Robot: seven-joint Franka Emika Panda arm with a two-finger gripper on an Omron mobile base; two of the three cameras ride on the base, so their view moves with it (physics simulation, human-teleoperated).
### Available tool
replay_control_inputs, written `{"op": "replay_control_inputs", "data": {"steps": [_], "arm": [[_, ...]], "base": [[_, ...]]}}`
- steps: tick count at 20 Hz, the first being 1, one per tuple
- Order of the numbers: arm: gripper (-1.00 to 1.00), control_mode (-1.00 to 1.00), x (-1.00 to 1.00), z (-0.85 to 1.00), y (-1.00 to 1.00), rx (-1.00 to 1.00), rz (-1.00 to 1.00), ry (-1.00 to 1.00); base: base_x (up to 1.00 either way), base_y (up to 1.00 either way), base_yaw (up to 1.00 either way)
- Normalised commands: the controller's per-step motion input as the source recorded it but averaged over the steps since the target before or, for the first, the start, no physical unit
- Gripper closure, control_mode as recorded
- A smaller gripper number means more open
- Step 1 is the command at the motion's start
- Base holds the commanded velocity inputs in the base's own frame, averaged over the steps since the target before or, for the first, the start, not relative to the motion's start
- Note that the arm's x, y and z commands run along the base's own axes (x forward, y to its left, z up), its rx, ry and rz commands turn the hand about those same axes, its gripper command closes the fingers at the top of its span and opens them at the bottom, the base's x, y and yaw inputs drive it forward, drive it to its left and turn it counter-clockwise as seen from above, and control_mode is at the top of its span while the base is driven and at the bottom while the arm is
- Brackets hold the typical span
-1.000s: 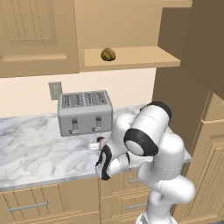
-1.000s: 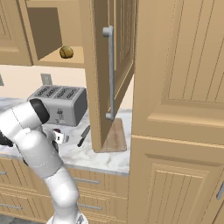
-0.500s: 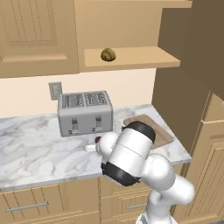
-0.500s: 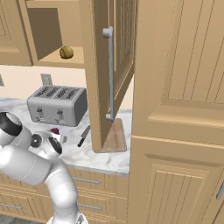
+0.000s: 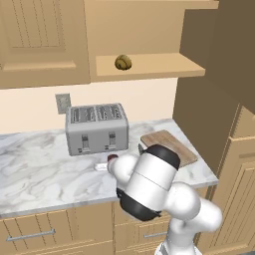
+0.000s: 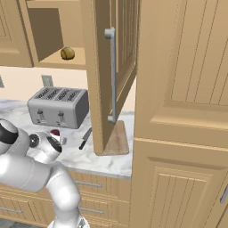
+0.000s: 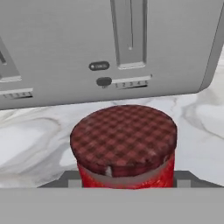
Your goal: Pick the bread, place it on the cutting board, pick the jam, place it on the counter, and close the cabinet.
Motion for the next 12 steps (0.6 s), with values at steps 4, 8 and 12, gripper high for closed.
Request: {"op": "replay_control_inputs", "data": {"steps": [4,8,12], "arm": [[-1.00,-1.00,0.00,0.00,0.00,0.00,0.00,0.02],[-1.00,-1.00,-0.12,0.00,0.00,0.00,0.00,0.03],[-1.00,-1.00,-0.39,0.17,-0.04,0.01,0.00,0.00]], "base": [[0.00,0.00,0.00],[0.00,0.00,0.00],[0.00,0.00,0.00]]}}
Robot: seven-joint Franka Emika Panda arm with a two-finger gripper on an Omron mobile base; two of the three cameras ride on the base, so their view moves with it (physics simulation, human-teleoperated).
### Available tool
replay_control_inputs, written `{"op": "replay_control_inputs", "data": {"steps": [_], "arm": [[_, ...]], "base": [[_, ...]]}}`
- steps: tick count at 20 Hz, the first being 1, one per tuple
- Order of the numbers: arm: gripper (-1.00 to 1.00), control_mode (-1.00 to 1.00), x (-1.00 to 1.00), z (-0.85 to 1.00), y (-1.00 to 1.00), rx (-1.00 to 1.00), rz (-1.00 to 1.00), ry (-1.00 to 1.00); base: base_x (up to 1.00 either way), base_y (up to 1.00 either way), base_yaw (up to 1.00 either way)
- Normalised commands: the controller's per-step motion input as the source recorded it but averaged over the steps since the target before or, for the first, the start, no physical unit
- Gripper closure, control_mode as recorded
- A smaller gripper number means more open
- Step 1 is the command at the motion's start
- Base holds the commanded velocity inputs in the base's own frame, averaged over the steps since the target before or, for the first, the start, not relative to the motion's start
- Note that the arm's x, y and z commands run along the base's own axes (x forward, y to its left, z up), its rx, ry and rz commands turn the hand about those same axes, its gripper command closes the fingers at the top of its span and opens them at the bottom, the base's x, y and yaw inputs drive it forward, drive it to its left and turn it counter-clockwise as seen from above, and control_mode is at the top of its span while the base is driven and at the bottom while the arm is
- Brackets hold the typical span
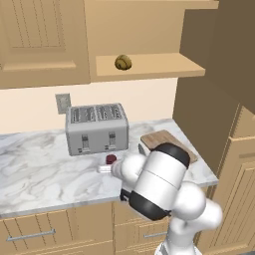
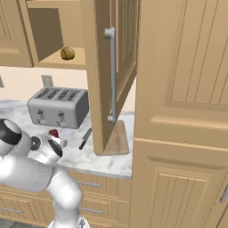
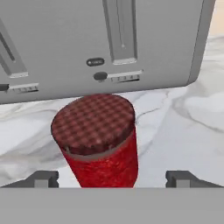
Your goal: Pick the bread, place it on the cutting board, pick the jam, place it on the counter, and close the cabinet.
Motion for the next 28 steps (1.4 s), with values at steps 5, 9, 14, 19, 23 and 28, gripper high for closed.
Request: {"op": "replay_control_inputs", "data": {"steps": [5,9,14,19,23,28], "arm": [[-1.00,-1.00,-0.25,0.40,-0.03,0.06,0.00,0.01],[-1.00,-1.00,-0.07,0.67,-0.02,0.09,0.00,0.06],[-1.00,-1.00,-0.08,0.62,0.00,0.08,-0.03,0.14],[-1.00,-1.00,-0.29,0.65,0.00,0.08,-0.13,0.21],[-1.00,-1.00,-0.25,0.61,0.00,0.05,-0.15,0.25],[-1.00,-1.00,-0.32,0.60,0.00,0.05,-0.17,0.27]], "base": [[0.00,0.00,0.00],[0.00,0.00,0.00],[0.00,0.00,0.00],[0.00,0.00,0.00],[0.00,0.00,0.00],[0.00,0.00,0.00]]}}
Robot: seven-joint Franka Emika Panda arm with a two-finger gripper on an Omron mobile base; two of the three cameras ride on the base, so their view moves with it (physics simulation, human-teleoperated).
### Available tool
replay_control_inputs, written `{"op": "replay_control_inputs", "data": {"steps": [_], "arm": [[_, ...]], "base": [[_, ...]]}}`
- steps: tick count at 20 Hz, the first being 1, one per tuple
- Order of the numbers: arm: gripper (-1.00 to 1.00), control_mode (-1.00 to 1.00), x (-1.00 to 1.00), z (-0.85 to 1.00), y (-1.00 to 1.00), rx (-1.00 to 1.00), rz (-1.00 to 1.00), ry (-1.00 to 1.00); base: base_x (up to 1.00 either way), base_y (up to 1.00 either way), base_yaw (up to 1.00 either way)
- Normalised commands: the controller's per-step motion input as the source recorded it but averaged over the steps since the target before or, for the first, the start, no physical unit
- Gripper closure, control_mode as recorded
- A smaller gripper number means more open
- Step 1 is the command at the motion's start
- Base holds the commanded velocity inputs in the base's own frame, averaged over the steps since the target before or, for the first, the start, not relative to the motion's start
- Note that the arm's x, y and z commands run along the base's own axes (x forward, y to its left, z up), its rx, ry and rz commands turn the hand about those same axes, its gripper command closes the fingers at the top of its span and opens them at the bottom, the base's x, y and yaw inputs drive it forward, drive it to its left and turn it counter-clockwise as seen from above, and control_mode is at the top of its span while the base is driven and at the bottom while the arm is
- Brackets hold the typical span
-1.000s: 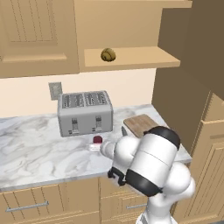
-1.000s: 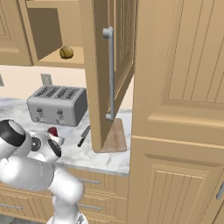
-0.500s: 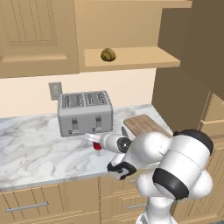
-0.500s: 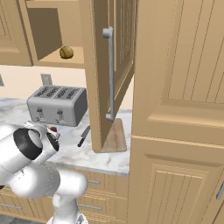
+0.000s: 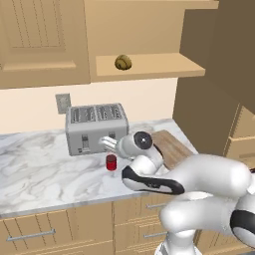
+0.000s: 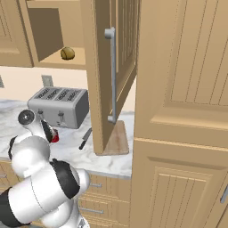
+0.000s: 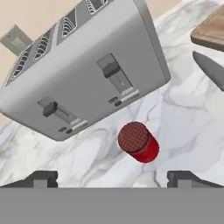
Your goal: Pick the bread, place it on the cutting board, pick the jam, place it on the counter, and close the cabinet.
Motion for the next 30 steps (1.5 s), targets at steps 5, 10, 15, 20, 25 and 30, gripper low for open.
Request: {"op": "replay_control_inputs", "data": {"steps": [5,10,15,20,25,30], "arm": [[-1.00,-1.00,-0.38,0.37,0.00,0.00,-0.15,0.20],[-1.00,-1.00,-0.19,0.28,0.00,0.00,-0.01,0.08],[-1.00,-1.00,-0.03,0.30,0.00,0.01,0.07,0.12],[-1.00,-1.00,0.00,0.27,0.00,0.00,0.15,0.14],[-1.00,-1.00,-0.07,0.12,0.00,-0.05,0.16,0.03],[-1.00,-1.00,-0.23,0.16,0.00,-0.10,0.12,-0.02]], "base": [[0.00,0.00,0.00],[0.00,0.00,0.00],[0.00,0.00,0.00],[0.00,0.00,0.00],[0.00,0.00,0.00],[0.00,0.00,0.00]]}}
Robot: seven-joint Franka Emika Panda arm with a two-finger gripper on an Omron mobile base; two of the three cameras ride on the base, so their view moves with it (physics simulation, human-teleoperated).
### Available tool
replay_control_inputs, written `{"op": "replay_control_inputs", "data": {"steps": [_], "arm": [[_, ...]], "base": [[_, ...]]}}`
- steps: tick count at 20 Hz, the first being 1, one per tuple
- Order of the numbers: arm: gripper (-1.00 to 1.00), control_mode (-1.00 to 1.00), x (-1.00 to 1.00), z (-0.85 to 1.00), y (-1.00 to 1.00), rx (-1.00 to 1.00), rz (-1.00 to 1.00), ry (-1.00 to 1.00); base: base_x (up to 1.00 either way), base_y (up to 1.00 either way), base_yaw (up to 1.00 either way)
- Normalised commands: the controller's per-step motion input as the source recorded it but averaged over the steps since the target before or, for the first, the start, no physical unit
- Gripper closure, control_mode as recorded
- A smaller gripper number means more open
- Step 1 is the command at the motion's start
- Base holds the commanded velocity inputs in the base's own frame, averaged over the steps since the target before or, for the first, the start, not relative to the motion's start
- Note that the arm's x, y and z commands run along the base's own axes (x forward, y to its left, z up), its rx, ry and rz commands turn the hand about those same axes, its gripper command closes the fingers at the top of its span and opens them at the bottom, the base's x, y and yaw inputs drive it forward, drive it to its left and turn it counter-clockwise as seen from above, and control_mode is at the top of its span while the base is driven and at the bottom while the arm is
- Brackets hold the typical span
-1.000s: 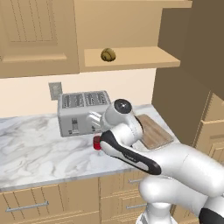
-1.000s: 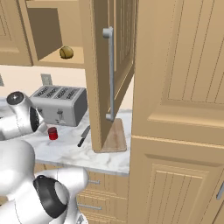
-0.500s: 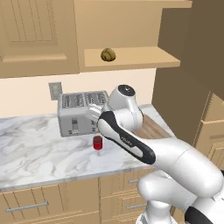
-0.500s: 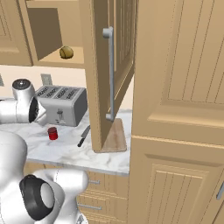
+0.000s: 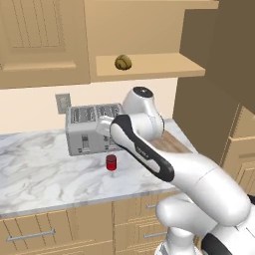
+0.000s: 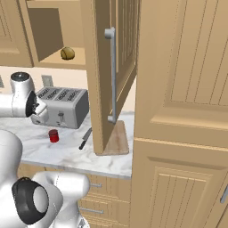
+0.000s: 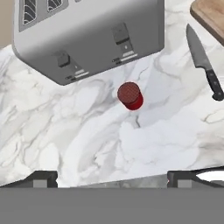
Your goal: Pick the bread, place it on the cutting board, pick the jam, place it on the counter, and close the cabinet.
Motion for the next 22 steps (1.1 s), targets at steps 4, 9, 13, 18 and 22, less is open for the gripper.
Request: {"op": "replay_control_inputs", "data": {"steps": [4,9,13,18,22], "arm": [[-1.00,-1.00,-0.32,0.24,0.00,-0.13,0.10,-0.07],[-1.00,-1.00,-0.25,0.27,-0.05,-0.09,0.14,-0.11],[-1.00,-1.00,-0.19,0.22,-0.23,-0.03,0.20,-0.12],[-1.00,-1.00,-0.02,0.22,-0.23,-0.04,0.10,-0.18],[-1.00,-1.00,0.00,0.24,-0.18,-0.04,0.03,-0.21]], "base": [[0.00,0.00,0.00],[0.00,0.00,0.00],[0.00,0.00,0.00],[0.00,0.00,0.00],[0.00,0.00,0.00]]}}
